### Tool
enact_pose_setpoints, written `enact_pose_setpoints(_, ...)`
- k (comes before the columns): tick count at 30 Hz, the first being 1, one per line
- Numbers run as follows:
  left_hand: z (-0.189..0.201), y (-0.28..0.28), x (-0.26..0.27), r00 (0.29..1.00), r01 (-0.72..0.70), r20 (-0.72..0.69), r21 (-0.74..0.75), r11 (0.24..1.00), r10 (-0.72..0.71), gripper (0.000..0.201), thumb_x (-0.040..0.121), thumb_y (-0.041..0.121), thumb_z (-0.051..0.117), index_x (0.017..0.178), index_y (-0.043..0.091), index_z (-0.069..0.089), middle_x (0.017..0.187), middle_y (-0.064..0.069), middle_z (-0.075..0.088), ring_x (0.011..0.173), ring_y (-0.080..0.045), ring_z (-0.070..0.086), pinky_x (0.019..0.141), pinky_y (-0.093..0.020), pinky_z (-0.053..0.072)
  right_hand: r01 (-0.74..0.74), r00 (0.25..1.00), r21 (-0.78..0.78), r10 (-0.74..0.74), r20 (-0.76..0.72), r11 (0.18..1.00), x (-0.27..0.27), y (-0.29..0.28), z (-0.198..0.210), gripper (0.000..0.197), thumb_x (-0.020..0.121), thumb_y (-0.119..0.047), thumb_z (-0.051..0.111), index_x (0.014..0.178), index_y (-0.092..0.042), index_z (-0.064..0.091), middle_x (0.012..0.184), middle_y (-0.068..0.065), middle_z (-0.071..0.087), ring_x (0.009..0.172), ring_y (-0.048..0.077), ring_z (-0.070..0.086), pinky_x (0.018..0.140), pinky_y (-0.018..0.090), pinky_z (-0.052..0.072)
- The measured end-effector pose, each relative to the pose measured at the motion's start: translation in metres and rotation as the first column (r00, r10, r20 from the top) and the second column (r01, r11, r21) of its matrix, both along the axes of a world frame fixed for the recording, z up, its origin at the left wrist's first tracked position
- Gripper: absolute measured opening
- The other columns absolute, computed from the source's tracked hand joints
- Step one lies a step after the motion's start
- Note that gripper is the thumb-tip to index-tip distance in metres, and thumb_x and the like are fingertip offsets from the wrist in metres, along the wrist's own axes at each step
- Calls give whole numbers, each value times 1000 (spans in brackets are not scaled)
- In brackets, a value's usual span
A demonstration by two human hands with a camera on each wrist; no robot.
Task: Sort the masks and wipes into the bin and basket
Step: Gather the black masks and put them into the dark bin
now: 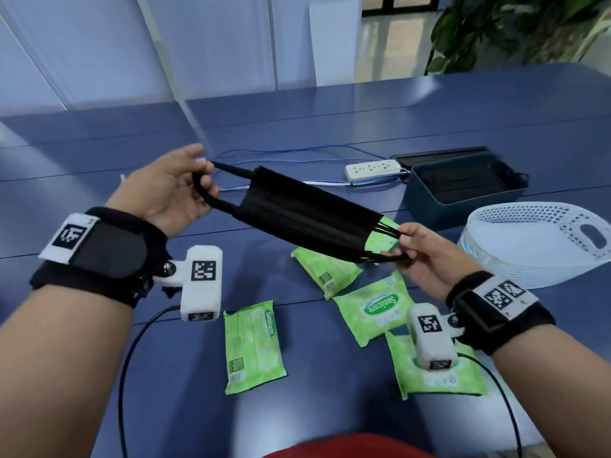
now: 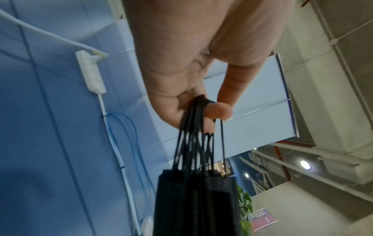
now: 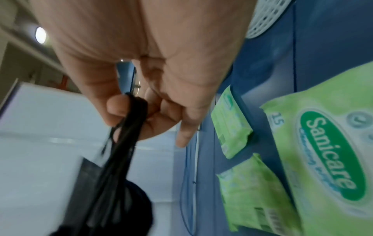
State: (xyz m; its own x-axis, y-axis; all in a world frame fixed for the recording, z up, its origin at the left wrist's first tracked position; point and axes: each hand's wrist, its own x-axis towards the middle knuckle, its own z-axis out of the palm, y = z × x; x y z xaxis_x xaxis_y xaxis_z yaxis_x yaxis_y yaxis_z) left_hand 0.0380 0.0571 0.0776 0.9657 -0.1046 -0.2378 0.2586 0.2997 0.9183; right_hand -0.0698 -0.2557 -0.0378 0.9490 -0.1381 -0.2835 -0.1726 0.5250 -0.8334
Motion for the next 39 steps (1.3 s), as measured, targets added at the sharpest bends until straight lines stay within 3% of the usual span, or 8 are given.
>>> enact_pose_setpoints(6,-43,-41,-5,984,132,-125,60,989,-124,29,93,-2,39,82,21,52,53,3,55,44,-7,51,53,-22,55,207,968,157,-226,113,966,-21,-47,33,51,93,3,32,60,-23,62,47,-3,43,45,8,48,71,36,60)
enact_pose_setpoints(13,-59,-116,-16,935,350,-116,153,924,-335,32,93,-5,42,71,17,48,53,2,57,48,-7,58,66,-33,51,373,923,9,-372,97,928,-40,-107,56,31,92,5,40,76,-16,57,57,-3,55,50,6,52,58,22,55)
enact_pose_setpoints(16,-57,-146,-18,919,394,-118,195,898,-377,30,93,-5,45,71,15,51,57,0,57,50,-7,59,58,-29,56,413,910,-127,-404,96,902,-46,-140,64,29,91,8,41,78,-14,56,56,-4,56,51,6,48,47,16,44)
enact_pose_setpoints(21,-48,-195,-17,897,441,-110,287,850,-428,29,93,-6,46,71,11,54,58,-1,58,50,-7,59,59,-26,57,313,950,-450,-279,143,836,-47,-188,83,35,88,14,39,70,-13,53,60,-3,52,48,6,45,44,14,36)
enact_pose_setpoints(25,-45,-232,-10,898,424,-89,431,796,-430,27,94,-8,44,82,8,62,74,-6,56,65,-11,61,61,-18,57,168,981,-757,-183,64,631,-30,-221,94,32,89,9,42,77,-13,64,62,4,52,54,13,45,50,14,41)
enact_pose_setpoints(32,-54,-305,17,933,299,-17,593,748,-360,26,90,-12,46,105,3,61,75,-3,51,69,-12,52,60,-12,53,26,975,-922,-214,-62,385,37,-274,112,32,88,4,40,93,-11,68,62,4,52,54,15,46,51,15,40)
enact_pose_setpoints(37,-72,-349,36,945,201,46,702,683,-325,31,86,-10,51,111,1,65,75,3,55,79,-20,55,95,-41,50,-120,959,-944,-208,-190,308,83,-301,105,32,92,1,39,94,-14,67,67,-4,52,57,12,46,52,19,37)
enact_pose_setpoints(39,-83,-359,42,949,169,54,746,645,-311,34,85,-7,51,112,6,66,82,-1,61,88,-23,59,96,-40,50,-165,956,-948,-193,-222,274,97,-306,97,29,92,-1,42,94,-16,67,66,-4,52,57,12,46,51,20,35)
